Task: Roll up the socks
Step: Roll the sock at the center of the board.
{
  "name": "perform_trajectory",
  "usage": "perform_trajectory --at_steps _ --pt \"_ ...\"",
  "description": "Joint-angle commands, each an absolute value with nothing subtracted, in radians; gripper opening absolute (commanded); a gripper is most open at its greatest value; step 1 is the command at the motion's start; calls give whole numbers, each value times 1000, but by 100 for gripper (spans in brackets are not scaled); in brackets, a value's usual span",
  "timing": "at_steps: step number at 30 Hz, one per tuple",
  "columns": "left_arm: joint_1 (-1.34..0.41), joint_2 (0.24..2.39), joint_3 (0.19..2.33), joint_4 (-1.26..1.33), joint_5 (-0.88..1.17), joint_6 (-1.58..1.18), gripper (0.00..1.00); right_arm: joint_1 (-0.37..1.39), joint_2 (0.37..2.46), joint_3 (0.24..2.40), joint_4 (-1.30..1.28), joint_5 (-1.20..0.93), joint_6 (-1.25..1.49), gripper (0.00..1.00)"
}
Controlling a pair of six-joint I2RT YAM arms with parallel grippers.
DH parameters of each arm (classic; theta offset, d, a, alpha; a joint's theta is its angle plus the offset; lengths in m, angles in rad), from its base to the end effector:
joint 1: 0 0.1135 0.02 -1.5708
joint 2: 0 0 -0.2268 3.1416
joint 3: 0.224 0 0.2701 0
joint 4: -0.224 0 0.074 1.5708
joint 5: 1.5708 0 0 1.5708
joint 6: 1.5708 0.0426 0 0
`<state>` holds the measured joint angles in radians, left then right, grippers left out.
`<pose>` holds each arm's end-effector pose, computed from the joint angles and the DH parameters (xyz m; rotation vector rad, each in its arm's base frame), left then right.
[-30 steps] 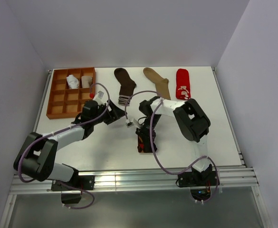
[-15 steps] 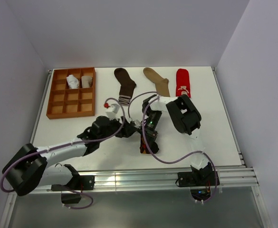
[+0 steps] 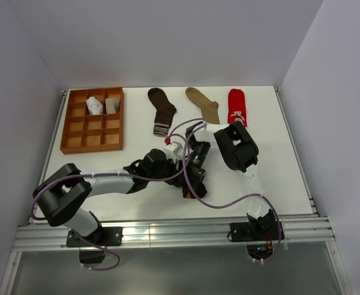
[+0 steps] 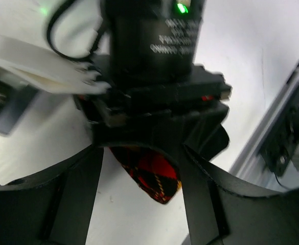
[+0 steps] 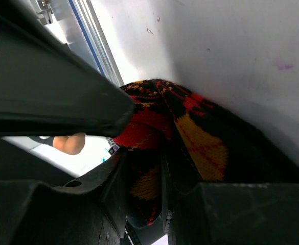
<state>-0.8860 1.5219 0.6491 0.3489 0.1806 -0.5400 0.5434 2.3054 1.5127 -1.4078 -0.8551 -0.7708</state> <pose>0.1993 -0.2562 0.1188 0.5056 2.2070 -1.0085 0.2740 0.2031 0.0540 1.1711 -2.0948 -1.1624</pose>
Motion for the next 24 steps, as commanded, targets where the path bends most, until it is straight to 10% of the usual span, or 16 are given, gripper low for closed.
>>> perform_trajectory --at_steps 1,24 --pt "-897 1542 670 405 317 -518 65 529 2349 1529 -1312 -715 -799 24" --pt "-911 1677 738 350 476 -463 47 514 2352 1532 -1299 -718 -796 24"
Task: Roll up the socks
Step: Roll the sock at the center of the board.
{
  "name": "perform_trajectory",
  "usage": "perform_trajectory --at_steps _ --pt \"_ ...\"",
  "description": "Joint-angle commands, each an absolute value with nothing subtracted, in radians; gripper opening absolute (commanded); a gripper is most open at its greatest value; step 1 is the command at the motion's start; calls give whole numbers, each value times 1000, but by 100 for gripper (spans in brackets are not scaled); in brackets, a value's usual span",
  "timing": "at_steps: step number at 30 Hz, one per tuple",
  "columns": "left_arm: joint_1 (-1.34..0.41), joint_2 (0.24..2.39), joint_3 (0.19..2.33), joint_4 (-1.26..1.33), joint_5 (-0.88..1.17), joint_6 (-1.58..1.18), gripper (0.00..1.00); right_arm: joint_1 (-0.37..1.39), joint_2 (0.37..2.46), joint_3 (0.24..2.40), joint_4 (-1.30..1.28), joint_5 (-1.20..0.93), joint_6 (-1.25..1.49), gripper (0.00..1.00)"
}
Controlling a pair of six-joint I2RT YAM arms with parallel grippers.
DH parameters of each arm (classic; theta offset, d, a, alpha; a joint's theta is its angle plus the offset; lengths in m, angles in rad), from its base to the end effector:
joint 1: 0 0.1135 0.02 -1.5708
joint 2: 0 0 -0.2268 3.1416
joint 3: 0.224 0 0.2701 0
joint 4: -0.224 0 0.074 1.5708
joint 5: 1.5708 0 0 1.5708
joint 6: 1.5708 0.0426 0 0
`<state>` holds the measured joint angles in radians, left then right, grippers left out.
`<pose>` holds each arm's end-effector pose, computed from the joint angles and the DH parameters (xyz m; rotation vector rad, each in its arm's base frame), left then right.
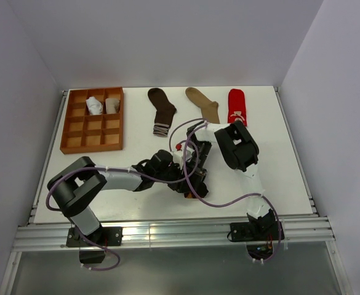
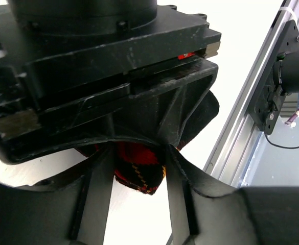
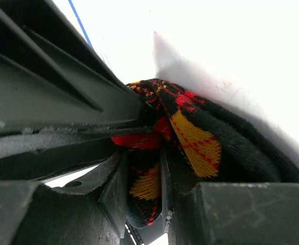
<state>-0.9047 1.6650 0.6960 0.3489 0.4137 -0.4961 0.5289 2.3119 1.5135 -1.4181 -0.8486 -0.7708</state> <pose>0.1916 -0.2715 0.0905 0.7410 2.2981 -1.1816 0.2760 0.1983 0.0525 1.1466 -2.0996 -1.1562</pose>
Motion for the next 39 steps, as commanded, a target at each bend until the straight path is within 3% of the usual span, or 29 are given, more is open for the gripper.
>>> perform_trajectory --at_steps 1,5,14,20,27,30,34,39 --pt "-911 1681 741 336 483 -462 45 512 2352 1534 -1298 -716 -792 24" --pt "-911 1687 750 310 514 -451 41 509 2349 1534 -1290 -716 -784 25" --pt "-907 1718 770 246 595 -417 48 506 2350 1532 -1269 -713 -764 25" --pt "-900 1738 791 187 630 -373 41 503 2349 1532 -1264 -701 -758 25" --pt "-899 1789 824 129 683 -341 41 497 2349 1528 -1252 -695 -758 26" --pt "-899 1804 836 109 684 -327 31 494 2344 1528 -1240 -686 -749 27" --pt "-902 1821 845 91 673 -330 0 492 2321 1516 -1210 -681 -733 36" --pt "-914 1830 850 72 632 -336 0 488 2243 1488 -1143 -686 -710 44"
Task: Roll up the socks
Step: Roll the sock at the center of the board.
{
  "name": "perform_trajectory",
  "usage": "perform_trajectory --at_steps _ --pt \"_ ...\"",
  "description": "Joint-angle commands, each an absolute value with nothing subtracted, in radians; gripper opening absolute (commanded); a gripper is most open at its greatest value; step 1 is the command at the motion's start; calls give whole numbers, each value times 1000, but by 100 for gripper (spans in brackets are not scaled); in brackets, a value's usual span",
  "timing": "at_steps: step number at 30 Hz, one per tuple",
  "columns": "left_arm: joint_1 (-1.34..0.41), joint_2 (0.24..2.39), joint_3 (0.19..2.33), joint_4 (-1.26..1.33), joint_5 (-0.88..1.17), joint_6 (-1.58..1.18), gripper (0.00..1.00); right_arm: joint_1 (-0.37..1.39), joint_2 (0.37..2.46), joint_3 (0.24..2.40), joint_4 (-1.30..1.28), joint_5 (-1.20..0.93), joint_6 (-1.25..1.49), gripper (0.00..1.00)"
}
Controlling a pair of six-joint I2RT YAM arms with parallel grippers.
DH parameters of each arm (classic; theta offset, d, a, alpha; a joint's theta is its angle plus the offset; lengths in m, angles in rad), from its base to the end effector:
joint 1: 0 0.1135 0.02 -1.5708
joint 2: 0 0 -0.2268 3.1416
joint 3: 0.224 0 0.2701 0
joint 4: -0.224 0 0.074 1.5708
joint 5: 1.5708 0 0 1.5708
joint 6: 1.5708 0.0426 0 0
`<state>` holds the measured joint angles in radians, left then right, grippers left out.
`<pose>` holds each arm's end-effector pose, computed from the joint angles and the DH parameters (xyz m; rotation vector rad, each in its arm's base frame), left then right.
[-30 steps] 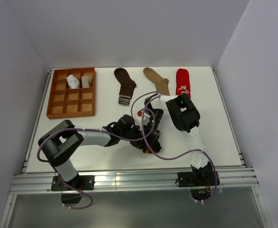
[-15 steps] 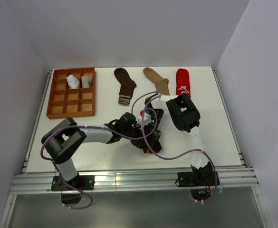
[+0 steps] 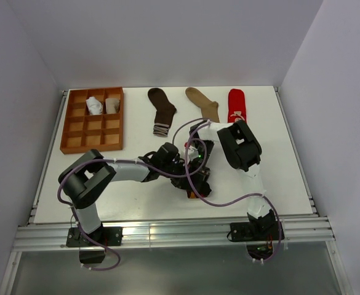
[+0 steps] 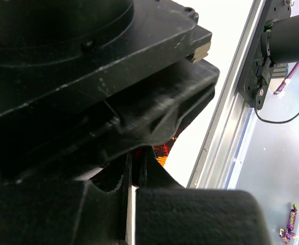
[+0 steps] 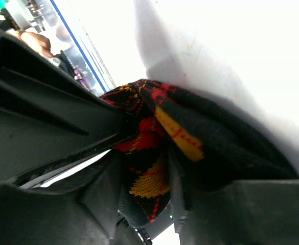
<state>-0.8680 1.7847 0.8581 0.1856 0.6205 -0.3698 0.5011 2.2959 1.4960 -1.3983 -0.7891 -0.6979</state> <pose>0.2102 -0.2865 0.0872 0.9596 2.3385 -1.2932 0.2801 0.1879 0.0519 1.0837 -2.1589 -1.0682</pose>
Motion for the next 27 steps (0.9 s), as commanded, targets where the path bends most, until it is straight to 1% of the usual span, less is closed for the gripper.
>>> perform_trajectory --at_steps 1,5,9,14,16,18,19,20,23,24,26,27 --pt "-916 1833 848 71 627 -339 1 485 2227 1480 -1137 -693 -709 47" --pt "-916 1859 864 55 609 -344 0 451 2154 1479 -1120 -727 -693 54" --pt "-916 1873 873 41 580 -351 0 387 2076 1460 -1077 -756 -673 55" --pt "-914 1893 893 21 555 -367 0 253 1985 1445 -1065 -819 -684 56" --pt "-914 1898 897 17 539 -380 0 220 1936 1404 -1028 -816 -684 56" --pt "-913 1905 900 12 529 -393 0 173 1847 1358 -952 -802 -683 56" --pt "-910 1910 911 9 529 -400 0 163 1817 1301 -922 -793 -683 56" --pt "-910 1919 917 3 514 -406 0 143 1748 1269 -893 -773 -689 56" --pt "-902 1940 943 -37 508 -422 0 137 1642 1142 -767 -740 -722 57" --pt "-900 1948 953 -50 499 -437 0 137 1564 1108 -746 -736 -733 58" --pt "-899 1976 986 -78 483 -442 0 138 1493 1020 -706 -732 -770 60" --pt "-897 1979 992 -93 468 -449 0 141 1418 993 -677 -721 -788 61"
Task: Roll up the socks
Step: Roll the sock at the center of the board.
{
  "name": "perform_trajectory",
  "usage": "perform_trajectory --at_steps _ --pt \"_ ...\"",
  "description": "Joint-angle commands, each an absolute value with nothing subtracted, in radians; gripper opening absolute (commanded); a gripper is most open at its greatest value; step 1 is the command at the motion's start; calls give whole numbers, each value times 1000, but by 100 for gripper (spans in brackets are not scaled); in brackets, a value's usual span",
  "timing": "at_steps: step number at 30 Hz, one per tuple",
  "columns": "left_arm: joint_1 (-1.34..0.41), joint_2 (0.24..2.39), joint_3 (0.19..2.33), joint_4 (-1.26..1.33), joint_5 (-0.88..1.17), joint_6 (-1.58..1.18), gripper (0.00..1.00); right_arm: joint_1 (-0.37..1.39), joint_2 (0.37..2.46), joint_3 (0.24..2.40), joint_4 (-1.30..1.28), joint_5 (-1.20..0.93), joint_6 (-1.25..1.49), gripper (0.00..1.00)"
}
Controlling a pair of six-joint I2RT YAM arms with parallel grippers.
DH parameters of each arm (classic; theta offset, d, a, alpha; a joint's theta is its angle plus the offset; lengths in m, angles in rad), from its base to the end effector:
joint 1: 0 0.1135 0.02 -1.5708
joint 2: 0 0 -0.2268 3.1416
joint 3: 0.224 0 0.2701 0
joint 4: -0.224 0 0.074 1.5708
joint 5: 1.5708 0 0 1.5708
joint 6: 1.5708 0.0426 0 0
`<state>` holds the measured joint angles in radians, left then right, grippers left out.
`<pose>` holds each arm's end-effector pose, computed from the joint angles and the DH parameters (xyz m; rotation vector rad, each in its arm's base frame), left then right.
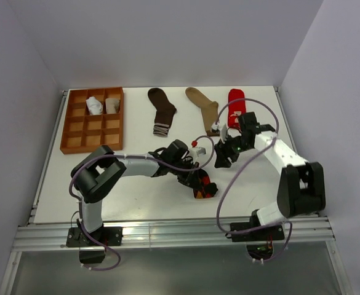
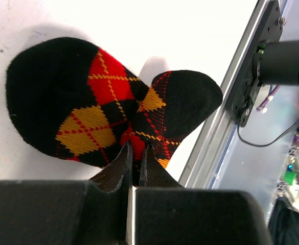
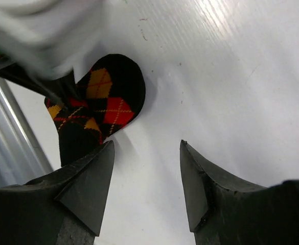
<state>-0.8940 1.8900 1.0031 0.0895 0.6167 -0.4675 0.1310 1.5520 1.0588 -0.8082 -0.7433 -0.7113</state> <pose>0.2188 -0.3117 0.0848 0.8816 2.4746 -1.3125 0.2978 0.0683 0.1669 -1.1652 2.2719 0.8534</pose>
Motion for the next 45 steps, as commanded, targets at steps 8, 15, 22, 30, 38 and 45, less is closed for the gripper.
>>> perform_trajectory --at_steps 8,15,22,30,38,45 --pt "-856 2020 1015 -129 443 -509 0 213 1073 698 -549 -684 -954 70" --pt "-838 2052 1052 -164 413 -518 0 409 897 531 -451 -563 -948 72" --pt "-816 2071 1071 -183 422 -517 0 494 897 488 -408 -525 -943 73" --pt "-801 2088 1104 -195 434 -515 0 604 903 462 -342 -439 -925 76" --pt "-792 2109 1124 -206 451 -515 0 680 980 433 -328 -388 -940 75" --pt "-781 2118 1112 -192 472 -518 0 684 1049 417 -262 -370 -943 74"
